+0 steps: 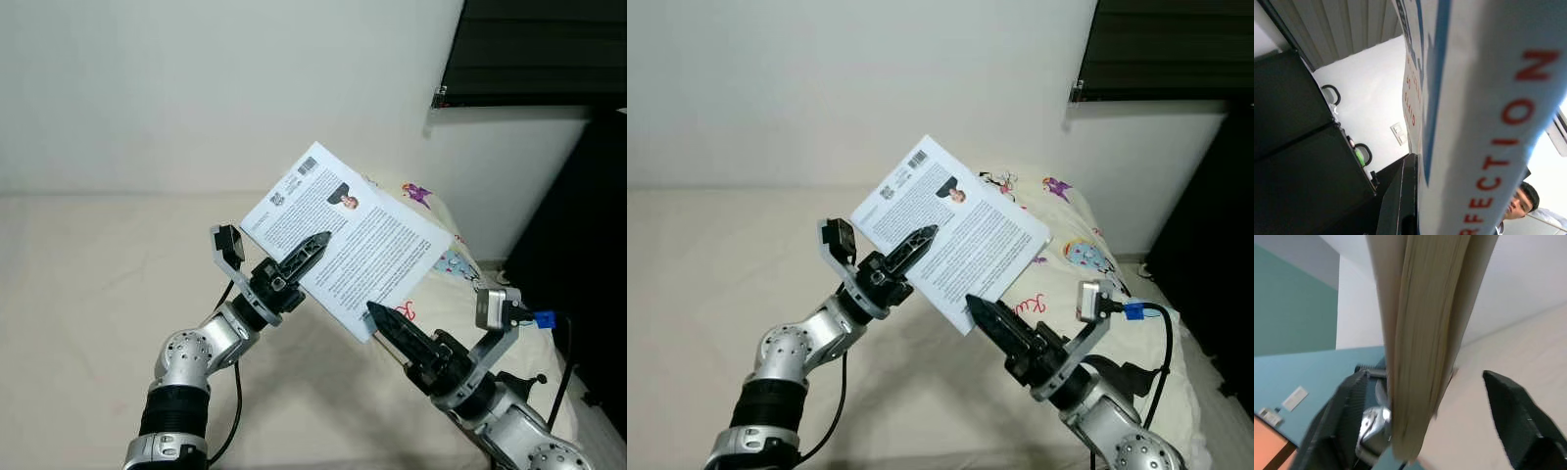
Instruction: Clean up the room
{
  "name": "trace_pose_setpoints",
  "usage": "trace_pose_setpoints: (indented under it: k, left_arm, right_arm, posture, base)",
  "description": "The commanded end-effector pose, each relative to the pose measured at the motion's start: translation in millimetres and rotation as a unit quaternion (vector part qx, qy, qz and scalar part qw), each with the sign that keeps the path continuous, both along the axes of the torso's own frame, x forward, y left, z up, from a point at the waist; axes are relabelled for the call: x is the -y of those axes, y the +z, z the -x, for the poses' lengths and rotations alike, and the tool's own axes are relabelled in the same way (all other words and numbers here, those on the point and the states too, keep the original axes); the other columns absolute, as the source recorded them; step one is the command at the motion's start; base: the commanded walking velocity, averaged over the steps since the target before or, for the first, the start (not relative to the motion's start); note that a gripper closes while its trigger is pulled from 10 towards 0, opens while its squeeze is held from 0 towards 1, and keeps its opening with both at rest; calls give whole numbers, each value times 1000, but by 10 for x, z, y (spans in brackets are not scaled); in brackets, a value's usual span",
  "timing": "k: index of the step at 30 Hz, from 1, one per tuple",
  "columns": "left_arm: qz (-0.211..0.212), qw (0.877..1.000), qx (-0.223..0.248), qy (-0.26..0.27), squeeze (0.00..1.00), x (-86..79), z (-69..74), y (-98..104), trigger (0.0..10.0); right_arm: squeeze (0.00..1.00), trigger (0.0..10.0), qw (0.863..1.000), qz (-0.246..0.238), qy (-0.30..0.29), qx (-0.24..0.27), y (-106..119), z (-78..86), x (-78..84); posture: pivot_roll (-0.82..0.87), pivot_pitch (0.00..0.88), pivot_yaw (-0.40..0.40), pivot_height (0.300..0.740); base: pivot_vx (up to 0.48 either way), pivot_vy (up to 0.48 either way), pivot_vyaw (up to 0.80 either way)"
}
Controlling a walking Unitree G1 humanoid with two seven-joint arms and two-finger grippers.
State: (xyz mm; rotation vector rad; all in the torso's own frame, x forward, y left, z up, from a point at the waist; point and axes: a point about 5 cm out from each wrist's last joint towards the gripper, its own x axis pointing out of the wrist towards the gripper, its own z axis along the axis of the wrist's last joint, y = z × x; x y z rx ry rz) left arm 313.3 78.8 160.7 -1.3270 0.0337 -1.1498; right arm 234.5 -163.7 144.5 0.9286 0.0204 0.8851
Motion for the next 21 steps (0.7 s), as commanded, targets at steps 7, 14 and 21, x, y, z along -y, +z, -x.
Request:
trace_pose_setpoints:
  k: [7, 14, 21]
  left_arm:
    - [4, 1000, 16, -5, 0, -3, 30, 36, 0]
    - [-88, 995, 37, 27, 0, 14, 40, -112, 0]
    - [-162, 983, -18, 86, 1000, -64, -47, -425, 10000]
  right_arm:
    - [0, 0, 999, -18, -28, 22, 105, -108, 40]
    - [0, 0, 999, -14, -36, 26, 136, -166, 56]
    - [0, 0, 997, 17, -78, -7, 16, -265, 130]
  posture:
    - [5, 0, 1, 740]
    - [8, 0, -3, 740]
    - [17, 0, -10, 740]
  base:
    - [0, 0, 0]
    - [0, 0, 0]
    - [0, 0, 0]
